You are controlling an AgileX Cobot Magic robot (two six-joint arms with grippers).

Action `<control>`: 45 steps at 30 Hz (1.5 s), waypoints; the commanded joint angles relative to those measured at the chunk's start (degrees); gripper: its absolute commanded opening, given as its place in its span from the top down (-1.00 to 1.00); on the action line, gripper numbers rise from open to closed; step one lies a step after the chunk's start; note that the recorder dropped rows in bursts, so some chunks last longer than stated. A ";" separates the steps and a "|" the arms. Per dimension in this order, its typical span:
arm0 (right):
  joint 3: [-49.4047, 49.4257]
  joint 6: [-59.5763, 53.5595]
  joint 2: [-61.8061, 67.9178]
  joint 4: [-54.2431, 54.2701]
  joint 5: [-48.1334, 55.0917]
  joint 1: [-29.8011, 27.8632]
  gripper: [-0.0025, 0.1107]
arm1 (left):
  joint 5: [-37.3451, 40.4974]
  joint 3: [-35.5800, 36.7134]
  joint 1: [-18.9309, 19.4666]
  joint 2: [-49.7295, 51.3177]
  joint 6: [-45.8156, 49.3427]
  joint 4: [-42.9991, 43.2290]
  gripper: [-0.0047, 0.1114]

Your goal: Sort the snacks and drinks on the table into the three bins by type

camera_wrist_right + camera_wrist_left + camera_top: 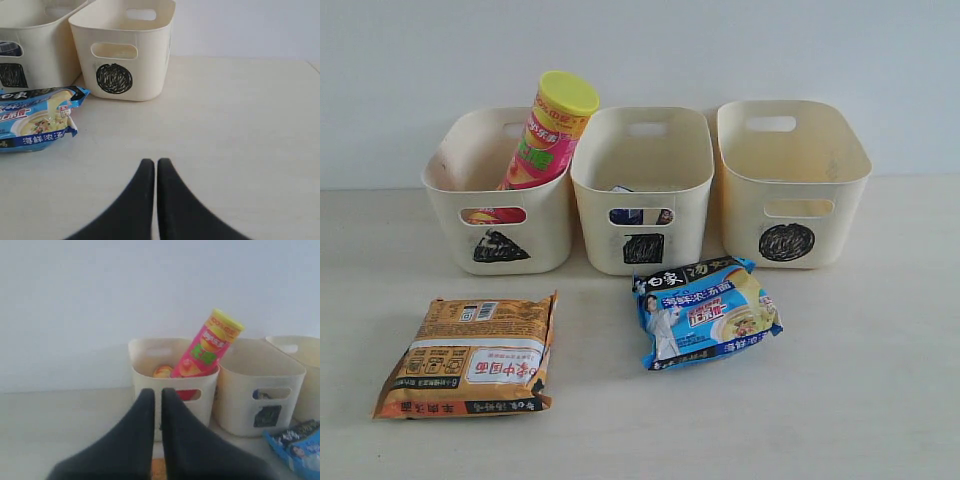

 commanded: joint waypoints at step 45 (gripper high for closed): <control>0.29 -0.07 -0.27 -0.12 -0.48 -0.10 0.96 | 12.47 8.24 7.03 -8.43 20.74 -18.61 0.84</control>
